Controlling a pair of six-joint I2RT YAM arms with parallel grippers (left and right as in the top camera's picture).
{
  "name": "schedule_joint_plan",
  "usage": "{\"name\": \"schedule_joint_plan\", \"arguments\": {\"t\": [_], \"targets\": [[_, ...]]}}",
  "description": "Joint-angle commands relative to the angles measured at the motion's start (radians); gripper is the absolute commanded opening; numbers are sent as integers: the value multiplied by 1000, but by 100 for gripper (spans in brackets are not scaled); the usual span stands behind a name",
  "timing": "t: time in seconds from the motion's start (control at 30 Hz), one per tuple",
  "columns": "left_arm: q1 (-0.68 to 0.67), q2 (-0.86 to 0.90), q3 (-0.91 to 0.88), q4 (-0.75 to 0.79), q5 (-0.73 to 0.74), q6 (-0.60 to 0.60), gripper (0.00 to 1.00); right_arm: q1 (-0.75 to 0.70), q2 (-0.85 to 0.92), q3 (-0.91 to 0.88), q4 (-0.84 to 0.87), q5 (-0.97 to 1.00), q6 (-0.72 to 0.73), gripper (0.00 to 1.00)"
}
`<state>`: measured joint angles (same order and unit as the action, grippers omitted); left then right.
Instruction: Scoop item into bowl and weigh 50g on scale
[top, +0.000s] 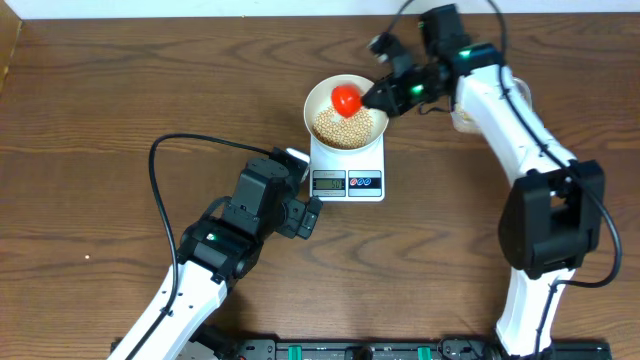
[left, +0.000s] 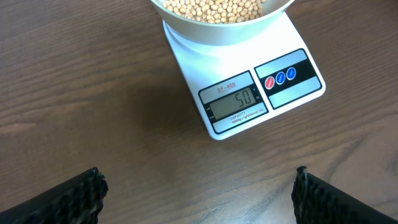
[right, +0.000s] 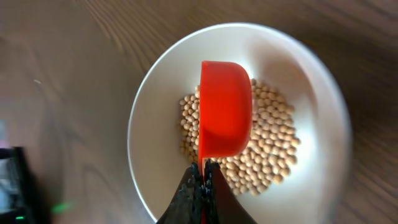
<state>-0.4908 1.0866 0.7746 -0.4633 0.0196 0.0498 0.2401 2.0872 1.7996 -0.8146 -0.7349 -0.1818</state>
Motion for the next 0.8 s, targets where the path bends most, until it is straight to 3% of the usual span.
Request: {"name": "schedule_joint_plan", "arguments": {"t": [0.0,0.23,0.53,0.77], "targets": [[4,4,11,1,-5,6,97,-34,-35,27,-8,-141,10,1],[4,4,11,0,-5,6,97,-19,-35,26,-14,-54,-14,1],[4,4,11,1,-5,6,97,118,-34,25,-12,346,-13,1],[4,4,11,1,-5,6,97,190,-33,23,1,544,-14,1]]}}
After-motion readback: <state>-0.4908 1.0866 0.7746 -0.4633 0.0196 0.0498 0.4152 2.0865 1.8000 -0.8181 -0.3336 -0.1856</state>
